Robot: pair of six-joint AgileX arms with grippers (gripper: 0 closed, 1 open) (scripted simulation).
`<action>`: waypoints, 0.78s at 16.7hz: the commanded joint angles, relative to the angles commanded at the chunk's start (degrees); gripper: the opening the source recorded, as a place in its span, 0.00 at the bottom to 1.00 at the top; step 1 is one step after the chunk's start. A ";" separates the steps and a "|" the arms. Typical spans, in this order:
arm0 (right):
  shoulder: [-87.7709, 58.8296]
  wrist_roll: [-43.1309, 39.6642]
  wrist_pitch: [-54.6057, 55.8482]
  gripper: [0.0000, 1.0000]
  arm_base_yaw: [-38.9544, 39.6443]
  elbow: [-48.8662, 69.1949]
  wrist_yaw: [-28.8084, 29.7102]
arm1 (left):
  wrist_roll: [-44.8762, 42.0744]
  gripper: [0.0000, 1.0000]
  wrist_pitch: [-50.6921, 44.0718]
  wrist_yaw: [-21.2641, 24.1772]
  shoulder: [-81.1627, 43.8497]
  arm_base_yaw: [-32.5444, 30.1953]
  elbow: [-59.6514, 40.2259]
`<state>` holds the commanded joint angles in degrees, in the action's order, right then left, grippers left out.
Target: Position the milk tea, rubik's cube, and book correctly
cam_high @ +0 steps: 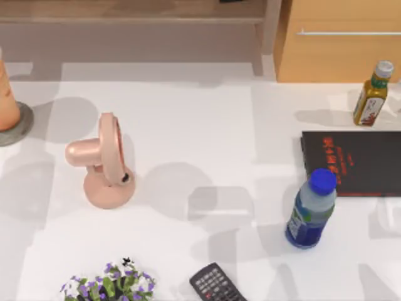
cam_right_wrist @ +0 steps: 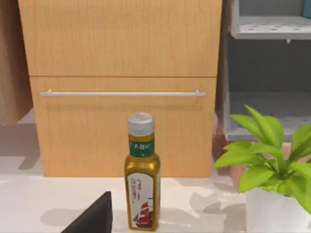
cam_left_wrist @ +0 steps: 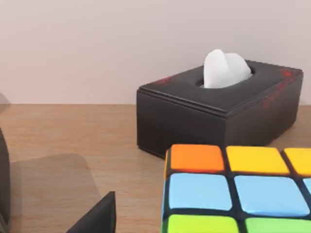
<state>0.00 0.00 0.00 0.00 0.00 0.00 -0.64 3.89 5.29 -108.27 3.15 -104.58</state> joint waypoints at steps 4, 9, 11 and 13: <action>0.00 0.00 0.00 1.00 0.00 0.00 0.00 | 0.00 1.00 1.32 0.19 4.65 0.28 6.28; 0.00 0.00 0.00 1.00 0.00 0.00 0.00 | 0.00 1.00 1.69 0.25 5.92 0.09 7.81; 0.00 0.00 0.00 1.00 0.00 0.00 0.00 | -0.08 1.00 1.48 0.26 6.23 0.01 8.36; 0.00 0.00 0.00 1.00 0.00 0.00 0.00 | -0.34 1.00 0.67 0.21 8.29 -0.25 11.09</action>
<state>0.00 0.00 0.00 0.00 0.00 0.00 -0.97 4.56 5.50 -99.98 2.90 -93.49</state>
